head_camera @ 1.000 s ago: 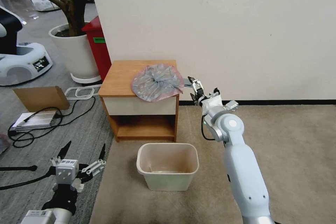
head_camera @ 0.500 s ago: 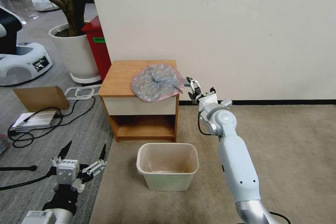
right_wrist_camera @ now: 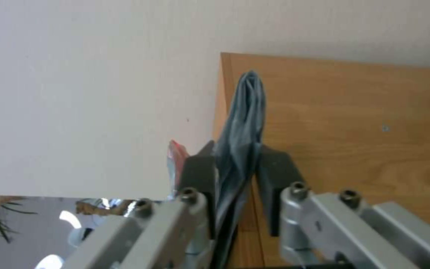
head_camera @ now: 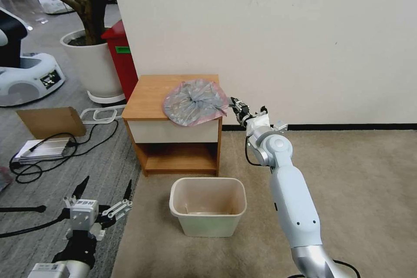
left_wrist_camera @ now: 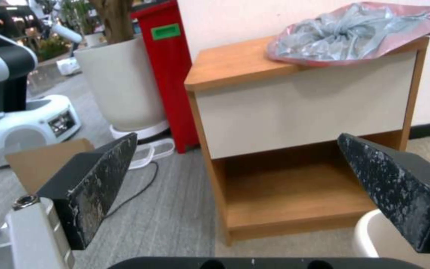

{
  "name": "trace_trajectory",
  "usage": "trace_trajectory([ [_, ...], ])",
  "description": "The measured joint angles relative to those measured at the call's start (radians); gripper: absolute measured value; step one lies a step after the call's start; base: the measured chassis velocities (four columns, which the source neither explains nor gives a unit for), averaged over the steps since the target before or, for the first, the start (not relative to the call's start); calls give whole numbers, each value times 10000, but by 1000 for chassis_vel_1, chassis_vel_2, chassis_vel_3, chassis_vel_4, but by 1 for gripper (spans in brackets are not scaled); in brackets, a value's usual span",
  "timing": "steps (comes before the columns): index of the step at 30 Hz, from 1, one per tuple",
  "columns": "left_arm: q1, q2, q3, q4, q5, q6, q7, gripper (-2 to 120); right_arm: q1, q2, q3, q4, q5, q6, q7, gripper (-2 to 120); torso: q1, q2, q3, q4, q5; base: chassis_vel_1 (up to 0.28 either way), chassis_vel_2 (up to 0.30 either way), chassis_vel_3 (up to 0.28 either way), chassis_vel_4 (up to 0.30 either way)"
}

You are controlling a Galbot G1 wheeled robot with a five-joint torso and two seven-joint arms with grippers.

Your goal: Pick up the garbage bag from the table and place it over the trash can.

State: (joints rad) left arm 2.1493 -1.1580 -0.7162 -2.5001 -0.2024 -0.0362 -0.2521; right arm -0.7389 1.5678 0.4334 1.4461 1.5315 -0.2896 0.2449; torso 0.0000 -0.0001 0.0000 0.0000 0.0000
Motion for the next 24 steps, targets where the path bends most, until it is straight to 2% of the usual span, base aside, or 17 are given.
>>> trace_trajectory([
  [5,39,-81,2,0,183,-64,35,100,-59,3,-15,69,123,14,-133,0,0,1,0,0,0,0,0,0,0],
  [10,44,-89,4,0,200,-72,39,100,-308,-58,-48,485,167,14,-28,0,0,1,0,1,1,0,0,0,0],
  [13,57,-112,3,0,228,-91,41,100,-740,-210,-146,1325,341,1,267,0,0,1,0,0,0,0,0,0,0],
  [15,69,-131,3,0,242,-107,47,100,-1479,-442,-343,2480,425,-5,560,0,0,2,-1,0,-1,0,0,0,0],
  [16,69,-131,3,0,242,-107,47,100,-1479,-442,-343,2480,425,-5,560,0,0,2,-1,0,-1,0,0,0,0],
  [19,66,-141,10,1,246,-112,51,100,-2888,-585,-663,3932,93,75,800,0,0,1,-1,0,1,0,0,0,0],
  [20,66,-141,10,1,246,-112,51,100,-2888,-585,-663,3932,93,75,800,0,0,1,-1,0,1,0,0,0,0],
  [24,-23,-156,72,1,247,-114,82,100,-4533,-671,-1246,5630,-186,118,1282,0,-1,2,-2,1,1,0,0,0,0],
])
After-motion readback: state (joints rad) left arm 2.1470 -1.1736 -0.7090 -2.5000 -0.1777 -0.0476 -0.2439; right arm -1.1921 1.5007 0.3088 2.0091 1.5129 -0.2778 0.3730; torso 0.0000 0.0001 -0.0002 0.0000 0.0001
